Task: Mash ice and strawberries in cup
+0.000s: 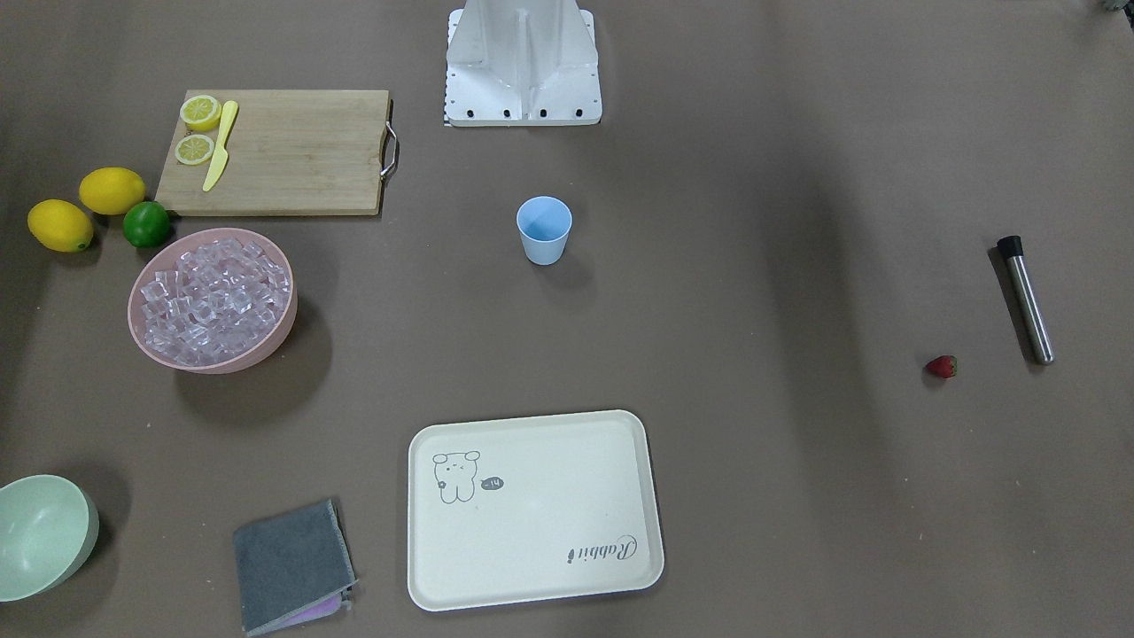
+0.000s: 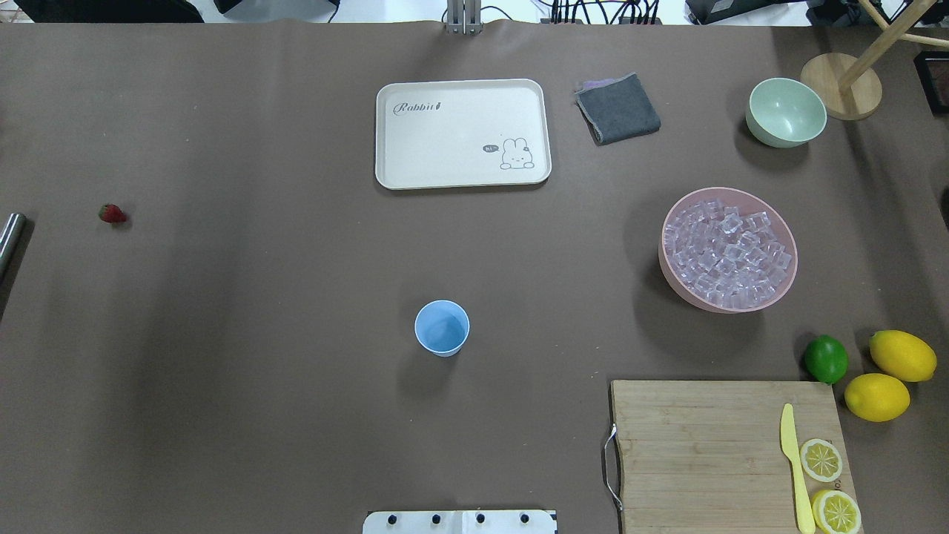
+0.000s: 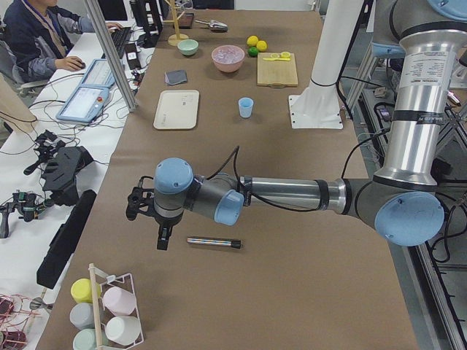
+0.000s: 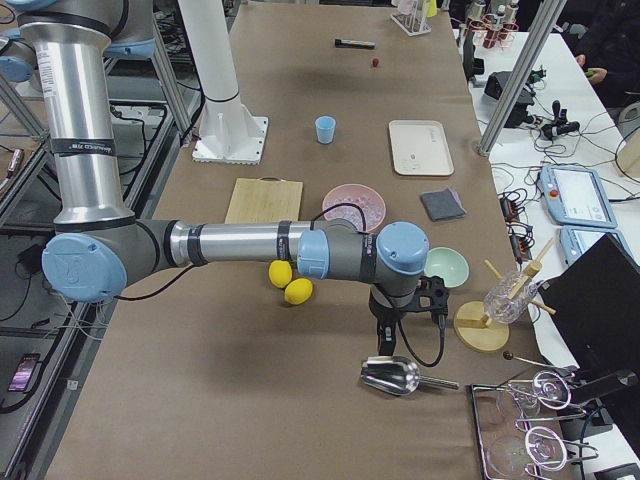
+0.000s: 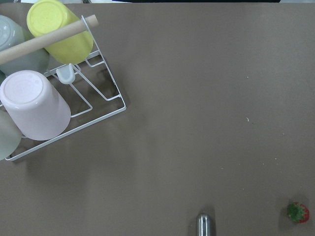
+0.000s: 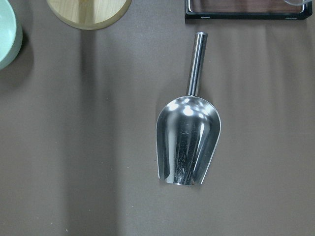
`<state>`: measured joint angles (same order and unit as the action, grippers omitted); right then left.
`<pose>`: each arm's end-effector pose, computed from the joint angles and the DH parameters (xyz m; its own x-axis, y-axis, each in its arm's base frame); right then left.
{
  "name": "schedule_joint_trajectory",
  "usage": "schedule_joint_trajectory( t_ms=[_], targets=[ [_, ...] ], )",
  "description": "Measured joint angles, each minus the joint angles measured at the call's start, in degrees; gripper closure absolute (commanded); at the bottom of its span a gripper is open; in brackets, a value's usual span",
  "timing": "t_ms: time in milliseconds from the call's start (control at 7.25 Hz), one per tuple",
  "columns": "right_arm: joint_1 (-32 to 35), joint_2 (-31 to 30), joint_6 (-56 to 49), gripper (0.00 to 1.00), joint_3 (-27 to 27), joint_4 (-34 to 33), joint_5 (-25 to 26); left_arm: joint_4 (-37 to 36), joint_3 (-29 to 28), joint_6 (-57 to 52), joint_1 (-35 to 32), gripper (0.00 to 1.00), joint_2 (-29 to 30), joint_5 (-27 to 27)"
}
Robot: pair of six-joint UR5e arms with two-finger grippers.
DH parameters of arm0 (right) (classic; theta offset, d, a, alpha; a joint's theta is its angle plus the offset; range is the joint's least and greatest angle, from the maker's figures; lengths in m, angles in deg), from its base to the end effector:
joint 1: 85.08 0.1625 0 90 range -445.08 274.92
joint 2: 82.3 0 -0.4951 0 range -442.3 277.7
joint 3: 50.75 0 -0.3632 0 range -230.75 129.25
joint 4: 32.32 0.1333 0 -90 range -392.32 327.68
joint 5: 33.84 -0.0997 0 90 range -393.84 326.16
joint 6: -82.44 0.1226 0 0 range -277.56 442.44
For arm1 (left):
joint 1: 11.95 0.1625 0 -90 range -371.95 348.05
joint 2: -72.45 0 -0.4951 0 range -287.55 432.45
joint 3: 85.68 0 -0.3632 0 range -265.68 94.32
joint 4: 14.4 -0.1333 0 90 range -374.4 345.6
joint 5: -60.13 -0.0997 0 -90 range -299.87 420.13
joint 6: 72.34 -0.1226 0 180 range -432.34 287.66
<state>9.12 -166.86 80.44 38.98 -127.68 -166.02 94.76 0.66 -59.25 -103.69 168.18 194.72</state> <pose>0.0881 -0.5030 0.7138 0.7410 0.0217 0.6712 -0.0474 0.9987 0.0201 -0.0635 -0.5353 0.6873 0.6944 0.0154 -0.7194 0.1905 0.9601 0.2045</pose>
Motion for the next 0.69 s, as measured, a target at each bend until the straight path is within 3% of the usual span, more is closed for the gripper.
schedule_joint_trajectory(
  t_ms=[414, 690],
  targets=[
    [-0.3, 1.1, 0.4, 0.0, 0.1, -0.1, -0.3, 0.0, 0.0, 0.0, 0.1, 0.02, 0.1, 0.0],
    [-4.5, 4.2, 4.0, 0.0, 1.9, -0.1, -2.1, 0.0, 0.2, 0.0, 0.1, 0.02, 0.0, 0.0]
  ],
)
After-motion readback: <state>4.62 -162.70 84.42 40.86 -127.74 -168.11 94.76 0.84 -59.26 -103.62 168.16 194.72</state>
